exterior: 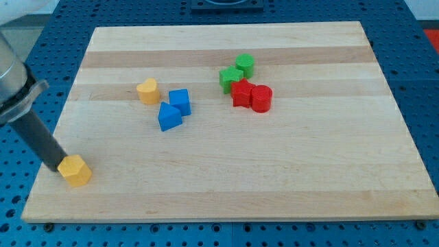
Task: Push yellow heart into yellow hexagon
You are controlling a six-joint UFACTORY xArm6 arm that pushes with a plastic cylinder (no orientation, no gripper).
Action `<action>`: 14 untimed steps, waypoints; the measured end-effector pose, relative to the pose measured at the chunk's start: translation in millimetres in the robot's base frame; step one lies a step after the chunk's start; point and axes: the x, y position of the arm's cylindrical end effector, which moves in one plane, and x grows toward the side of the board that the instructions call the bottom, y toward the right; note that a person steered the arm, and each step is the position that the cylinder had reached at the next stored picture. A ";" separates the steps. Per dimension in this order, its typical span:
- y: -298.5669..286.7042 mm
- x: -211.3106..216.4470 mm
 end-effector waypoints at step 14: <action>134.9 -204.9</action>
